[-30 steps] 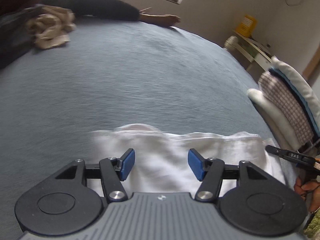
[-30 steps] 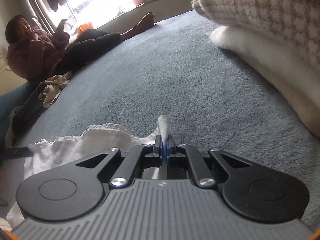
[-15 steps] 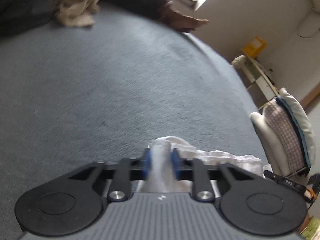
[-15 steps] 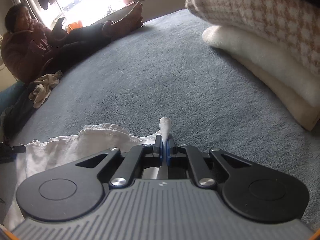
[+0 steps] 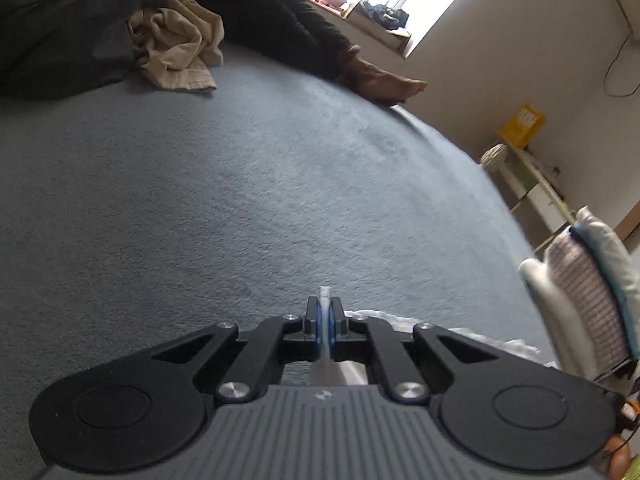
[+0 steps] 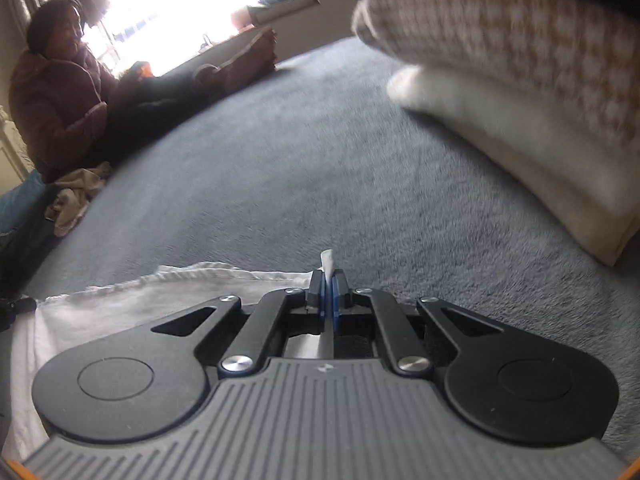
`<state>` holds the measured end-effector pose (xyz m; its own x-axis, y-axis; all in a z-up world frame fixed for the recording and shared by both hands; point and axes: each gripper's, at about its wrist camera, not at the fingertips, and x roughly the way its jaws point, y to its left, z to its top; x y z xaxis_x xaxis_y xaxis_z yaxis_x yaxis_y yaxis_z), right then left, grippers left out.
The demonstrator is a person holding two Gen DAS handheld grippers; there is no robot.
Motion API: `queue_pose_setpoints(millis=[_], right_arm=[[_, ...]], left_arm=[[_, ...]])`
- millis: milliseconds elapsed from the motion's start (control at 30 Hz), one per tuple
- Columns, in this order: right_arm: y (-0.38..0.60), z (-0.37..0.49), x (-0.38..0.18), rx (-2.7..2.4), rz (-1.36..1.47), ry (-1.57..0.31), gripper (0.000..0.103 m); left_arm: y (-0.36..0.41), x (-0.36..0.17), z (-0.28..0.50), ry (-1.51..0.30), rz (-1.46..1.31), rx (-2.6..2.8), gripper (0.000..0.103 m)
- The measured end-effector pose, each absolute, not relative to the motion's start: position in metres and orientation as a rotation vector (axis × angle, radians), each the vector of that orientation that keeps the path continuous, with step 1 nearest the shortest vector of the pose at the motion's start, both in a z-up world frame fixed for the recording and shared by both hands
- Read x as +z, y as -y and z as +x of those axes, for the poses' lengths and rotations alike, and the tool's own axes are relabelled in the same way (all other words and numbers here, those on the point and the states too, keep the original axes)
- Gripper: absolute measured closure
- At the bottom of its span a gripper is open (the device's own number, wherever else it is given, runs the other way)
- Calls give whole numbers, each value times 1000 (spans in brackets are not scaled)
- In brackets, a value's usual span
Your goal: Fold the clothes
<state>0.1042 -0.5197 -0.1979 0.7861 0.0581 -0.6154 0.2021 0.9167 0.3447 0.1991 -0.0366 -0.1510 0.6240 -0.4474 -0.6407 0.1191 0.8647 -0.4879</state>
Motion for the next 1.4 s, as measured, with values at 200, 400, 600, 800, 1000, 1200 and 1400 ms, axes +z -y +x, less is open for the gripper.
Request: queue_pose_setpoints(millis=[200,400,600,800,1000,1200,1400], right_arm=[[523,111,-198,-109,445,-746,93],[529,64,-154,-111,500,-709,71],[517,-13,-138,-124,590,-773,63],[501,-90,-120,-161,798,-746,63],[481,-135,-114,-182,907,-713,63],[475,-153,-128,-232,965,-734,63],[484,-130,-170,-263,1008,-815,63]], left_arm=[[29,-147,202,-927,-434,-306,60],[-1,-104,170,-947,-449,-303,42],[-25,-91,111,-1039,-528,-389,41],[-14,-111,45,-1128,-476,-441,44],[12,-128,13,-1100,-292,-465,51],[3,-140,8,-1078,-349,-418,62],[-11,-152,15,-1096,-407,-394,72]])
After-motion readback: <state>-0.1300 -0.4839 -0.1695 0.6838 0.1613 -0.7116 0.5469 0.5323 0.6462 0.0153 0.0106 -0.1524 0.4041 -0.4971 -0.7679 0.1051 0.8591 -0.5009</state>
